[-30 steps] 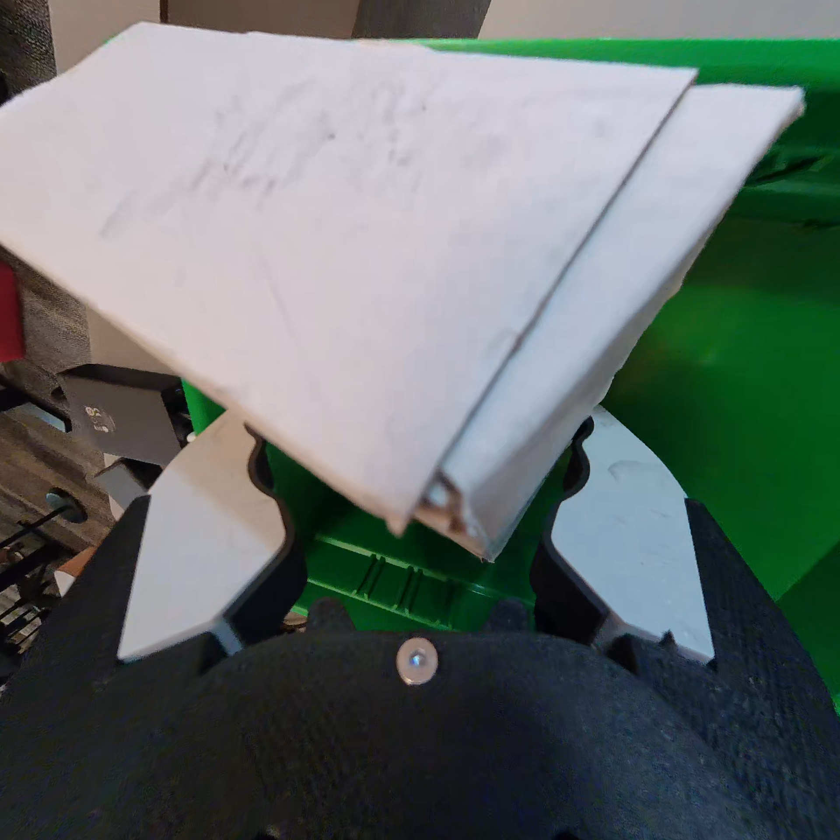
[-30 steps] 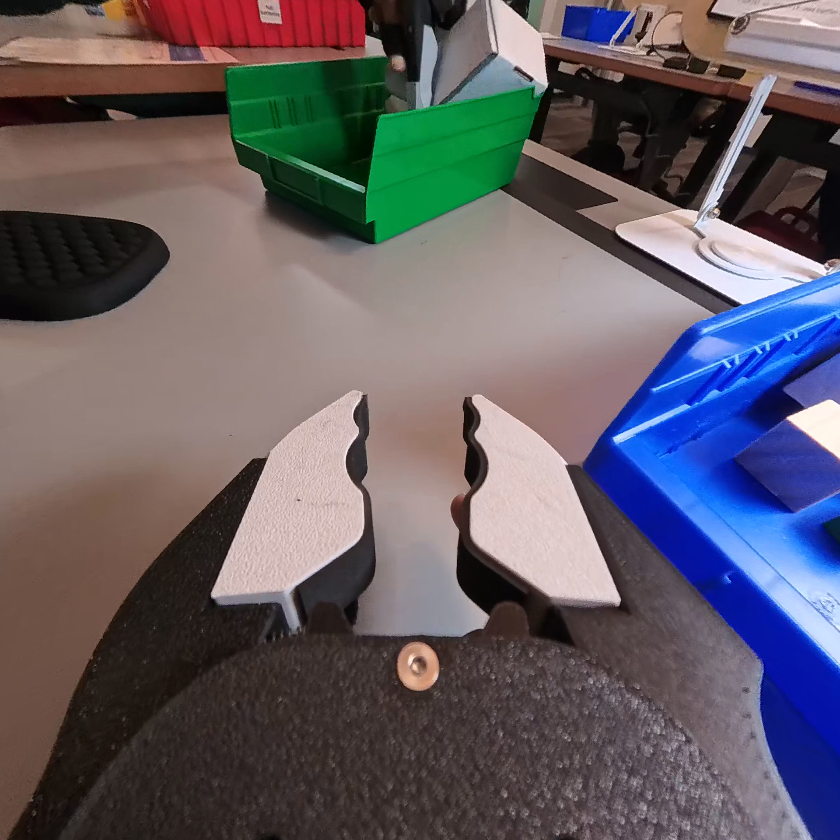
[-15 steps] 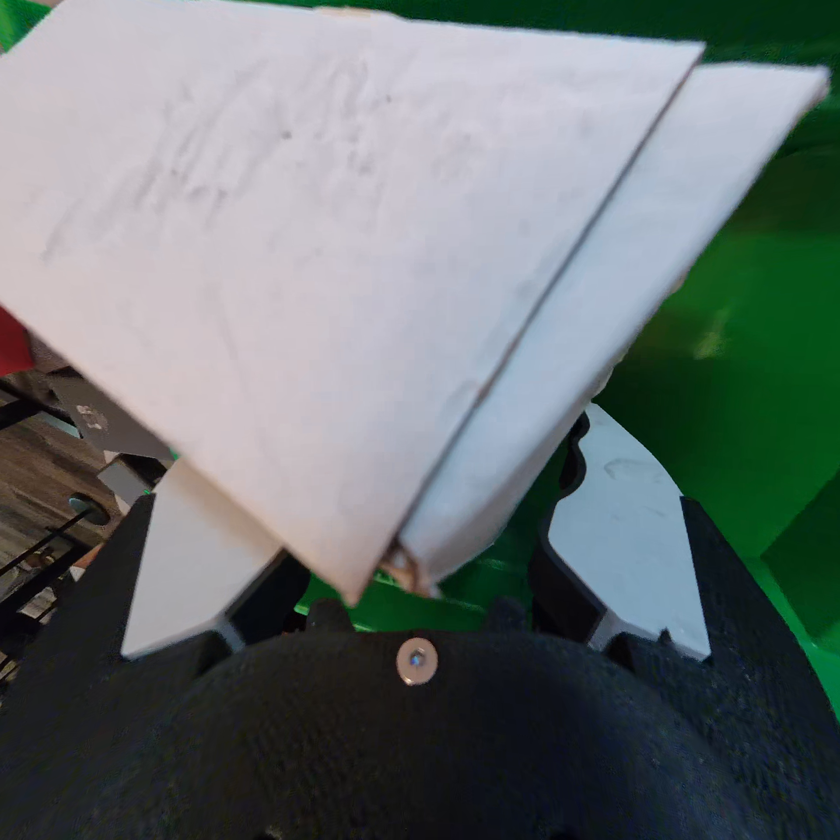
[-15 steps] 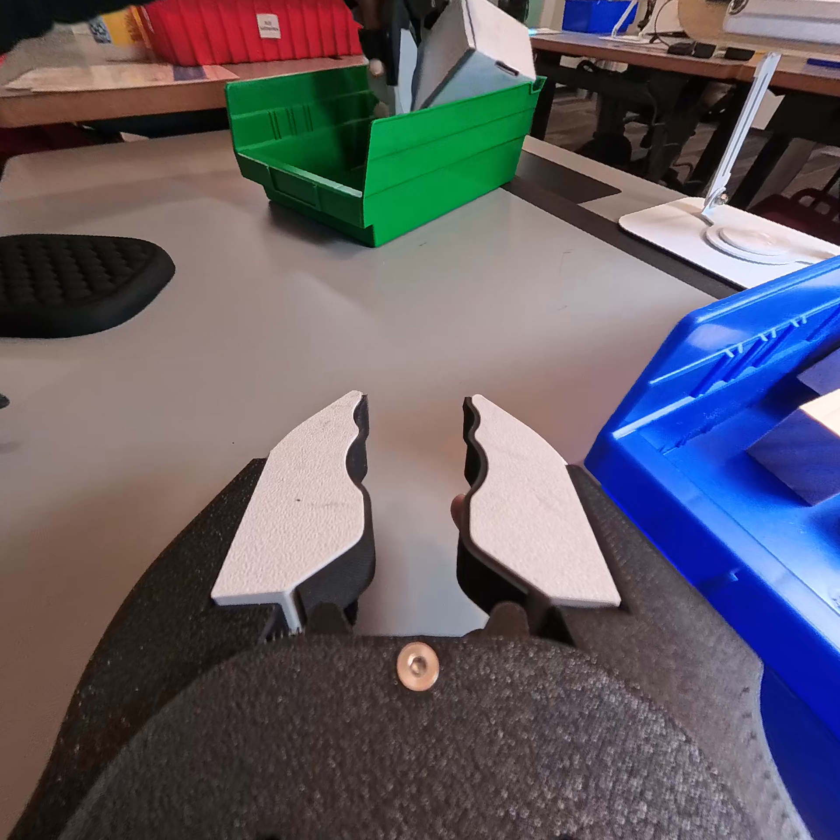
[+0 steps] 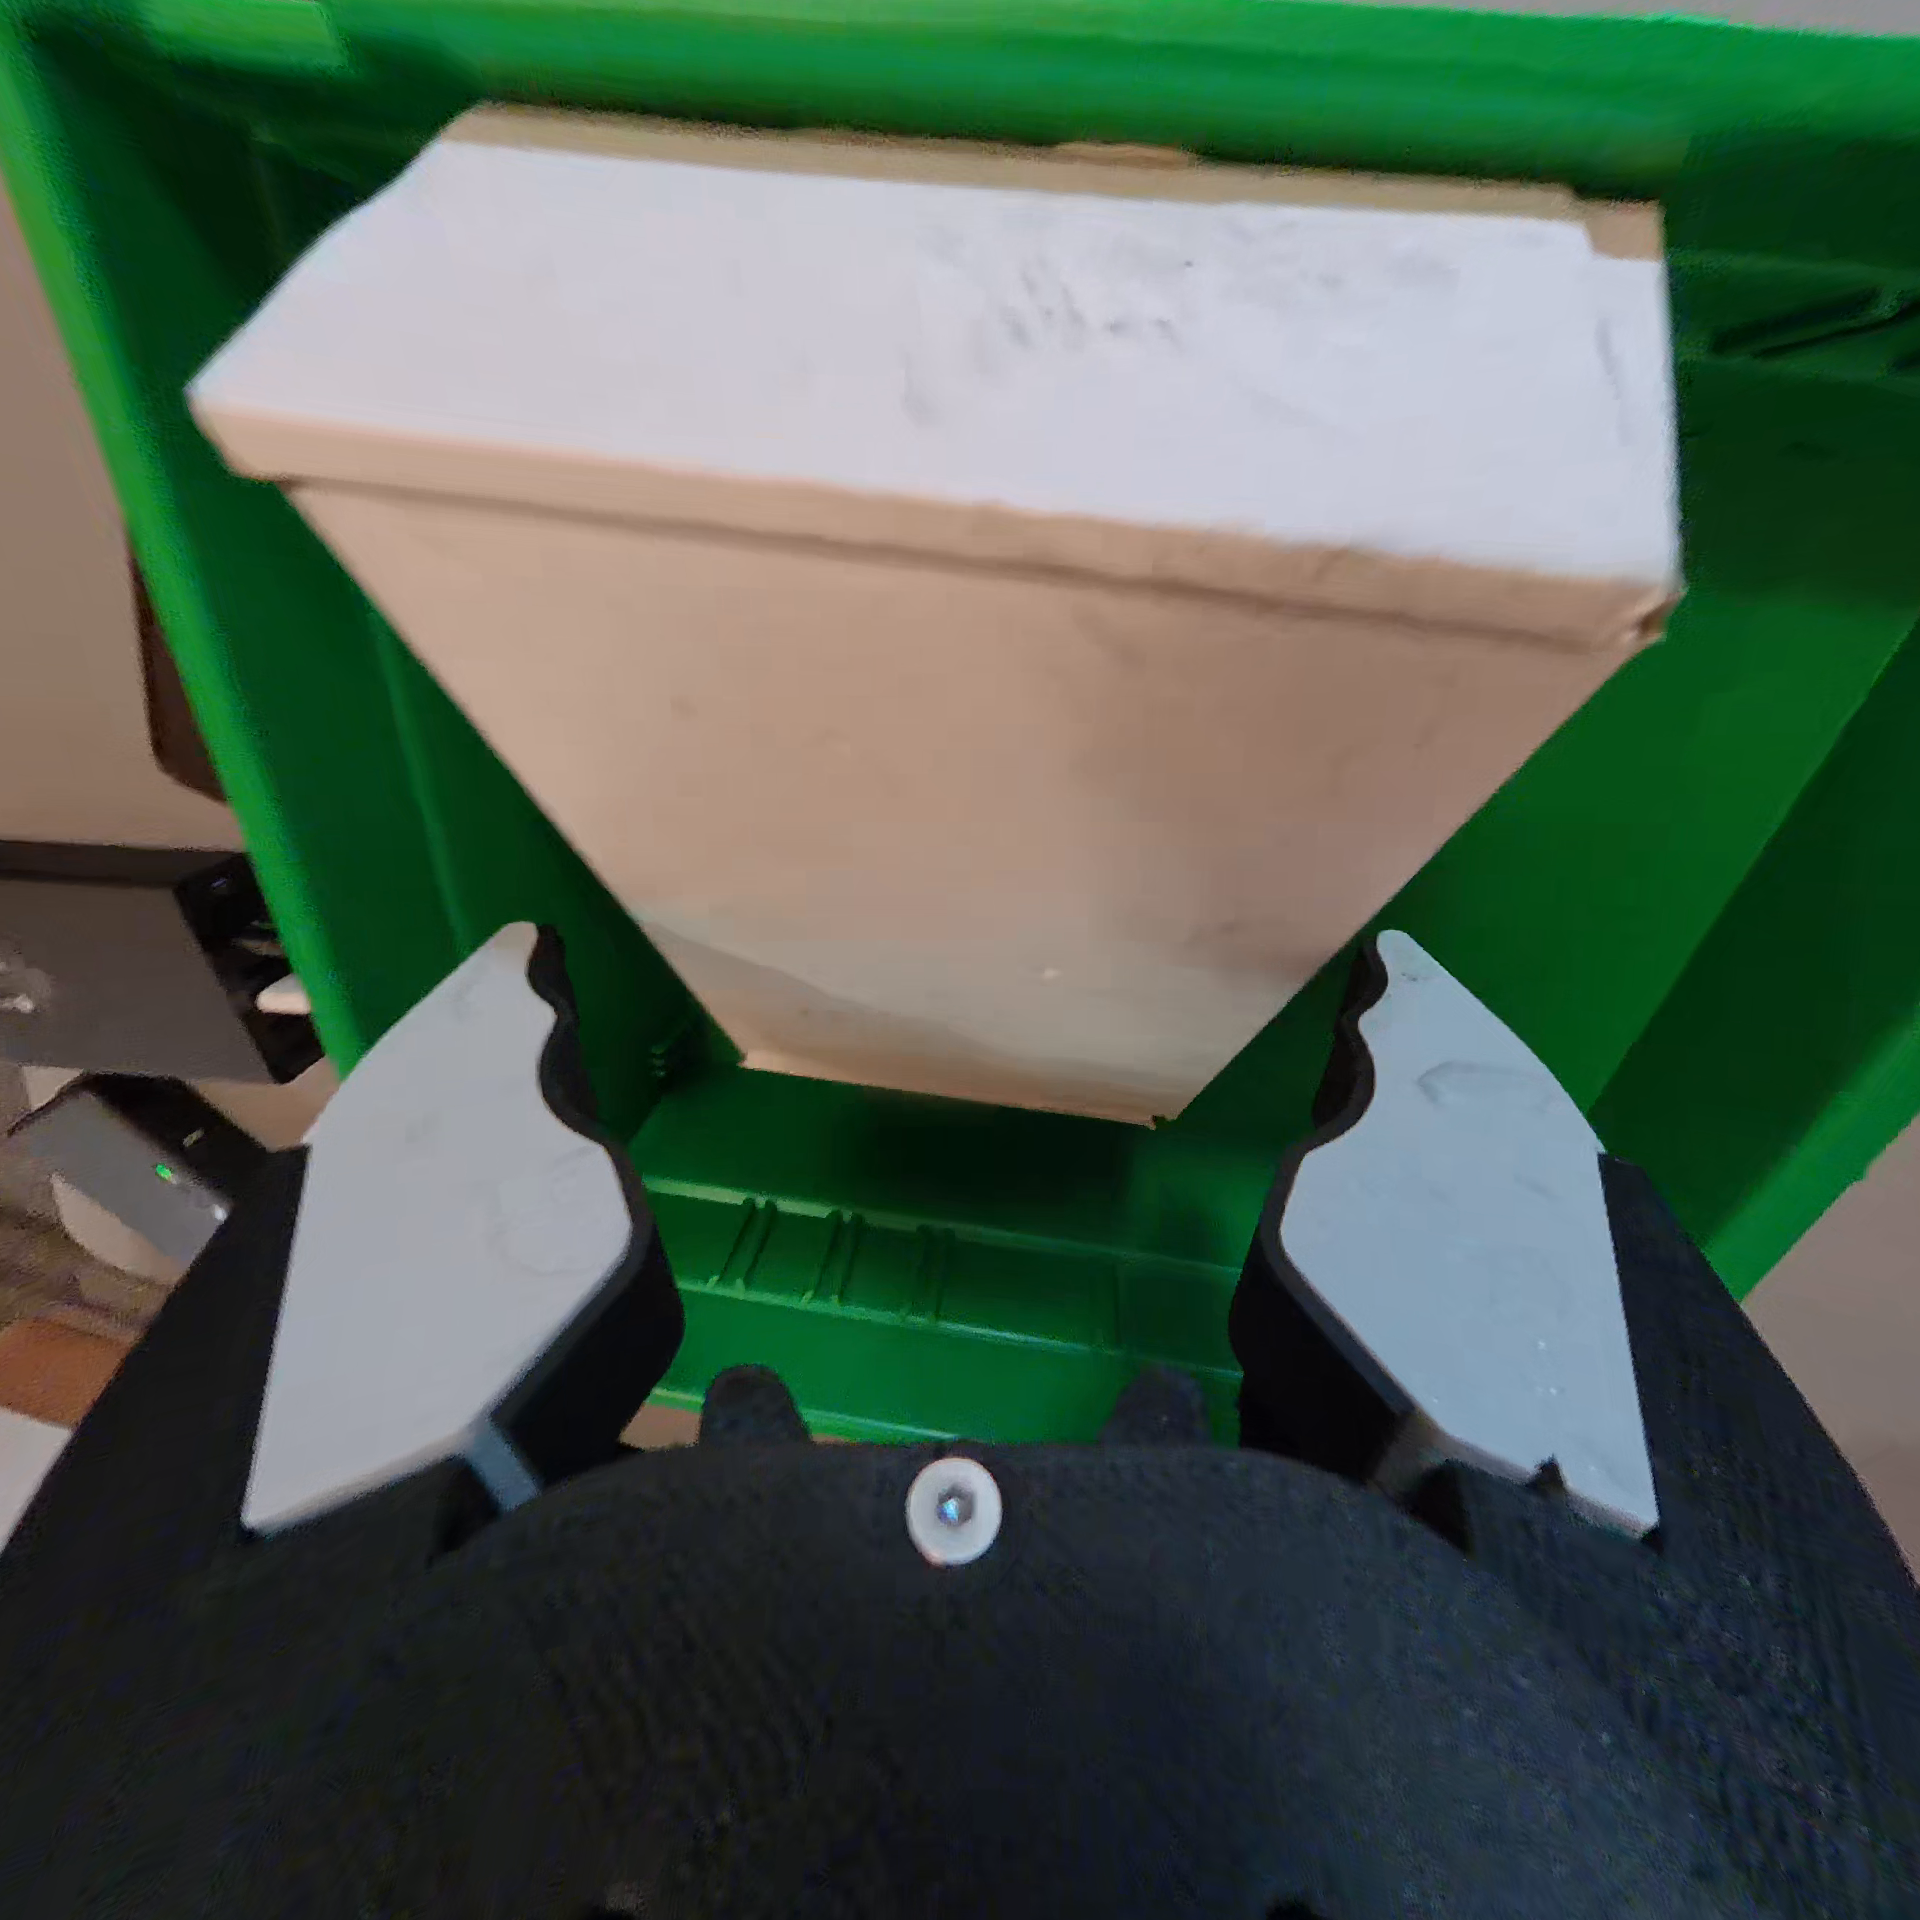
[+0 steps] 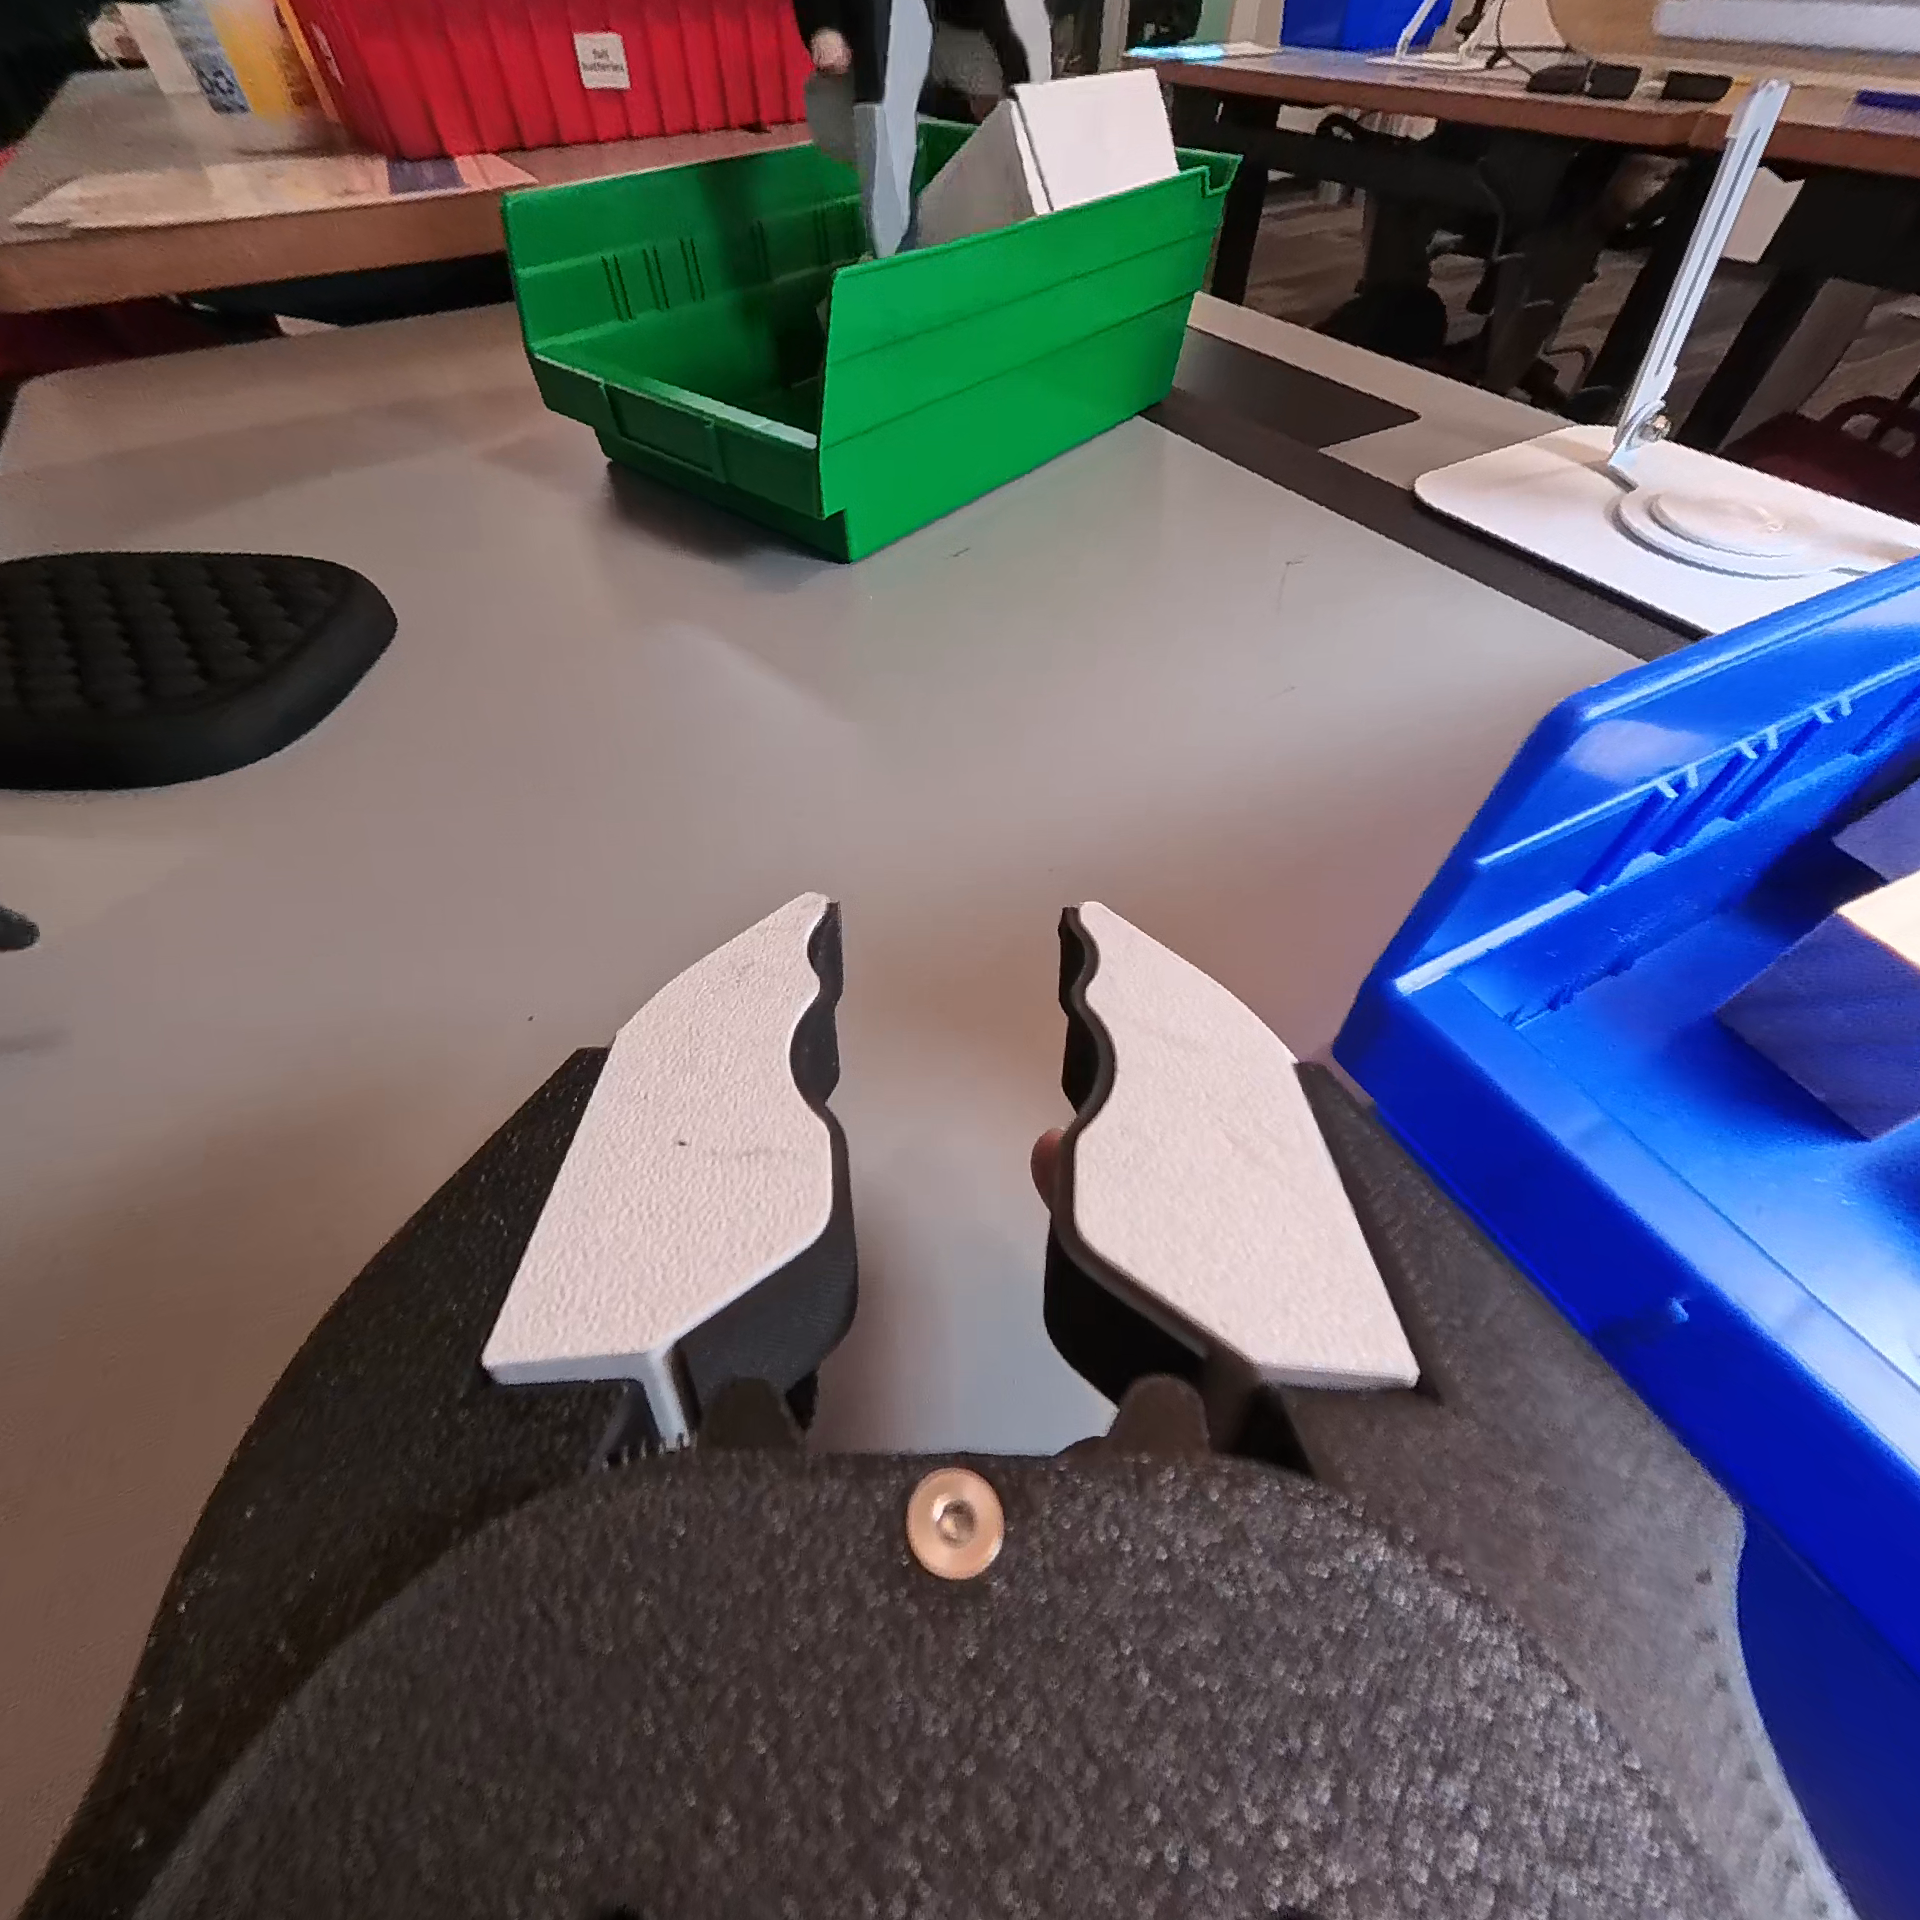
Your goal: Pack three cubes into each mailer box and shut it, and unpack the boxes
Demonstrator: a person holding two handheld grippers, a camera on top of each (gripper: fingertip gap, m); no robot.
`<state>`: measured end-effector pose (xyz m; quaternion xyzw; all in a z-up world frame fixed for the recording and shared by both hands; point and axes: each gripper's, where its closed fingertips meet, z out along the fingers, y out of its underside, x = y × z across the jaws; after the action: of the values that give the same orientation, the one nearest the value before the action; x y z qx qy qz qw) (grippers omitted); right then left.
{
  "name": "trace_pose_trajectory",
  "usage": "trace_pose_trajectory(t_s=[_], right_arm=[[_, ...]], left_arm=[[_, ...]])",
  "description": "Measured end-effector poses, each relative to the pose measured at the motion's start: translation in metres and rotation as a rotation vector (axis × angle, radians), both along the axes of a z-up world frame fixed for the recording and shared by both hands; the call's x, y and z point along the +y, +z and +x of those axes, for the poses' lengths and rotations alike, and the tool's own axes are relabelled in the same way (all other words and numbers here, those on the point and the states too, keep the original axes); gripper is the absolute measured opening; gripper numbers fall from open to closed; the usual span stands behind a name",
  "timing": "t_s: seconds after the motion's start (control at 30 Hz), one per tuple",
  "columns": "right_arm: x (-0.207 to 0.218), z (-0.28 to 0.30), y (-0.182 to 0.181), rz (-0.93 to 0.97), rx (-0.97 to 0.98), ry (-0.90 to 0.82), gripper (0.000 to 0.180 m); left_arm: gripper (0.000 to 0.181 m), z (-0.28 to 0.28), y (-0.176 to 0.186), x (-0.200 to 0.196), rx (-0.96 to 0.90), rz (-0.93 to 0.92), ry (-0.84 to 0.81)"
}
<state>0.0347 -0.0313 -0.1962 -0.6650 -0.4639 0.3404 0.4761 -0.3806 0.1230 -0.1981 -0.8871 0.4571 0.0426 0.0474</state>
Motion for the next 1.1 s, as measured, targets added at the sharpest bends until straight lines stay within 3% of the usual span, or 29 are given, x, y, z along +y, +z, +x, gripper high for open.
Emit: trace_pose_trajectory(t_s=[0.5, 0.6, 0.73, 0.9, 1.0, 1.1], right_arm=[[0.003, 0.002, 0.001, -0.012, 0.013, -0.009, 0.040], [0.001, 0.001, 0.002, -0.002, 0.012, -0.002, 0.040], [-0.004, -0.001, 0.004, 0.018, 0.014, 0.005, 0.041], [-0.001, 0.001, 0.012, 0.068, 0.021, -0.023, 0.045], [-0.002, 0.003, 0.017, 0.090, 0.028, -0.027, 0.047], [-0.004, 0.002, 0.021, 0.111, 0.035, -0.028, 0.047]], left_arm=[[0.136, 0.014, -0.012, 0.007, -0.135, 0.125, -0.013], [0.135, 0.010, 0.005, 0.000, -0.115, 0.152, -0.008], [0.134, 0.017, 0.060, -0.015, -0.063, 0.225, -0.050], [0.134, 0.082, 0.133, -0.062, -0.043, 0.233, -0.202], [0.134, 0.133, 0.141, -0.098, -0.005, 0.193, -0.328], [0.134, 0.192, 0.126, -0.131, -0.010, 0.144, -0.461]])
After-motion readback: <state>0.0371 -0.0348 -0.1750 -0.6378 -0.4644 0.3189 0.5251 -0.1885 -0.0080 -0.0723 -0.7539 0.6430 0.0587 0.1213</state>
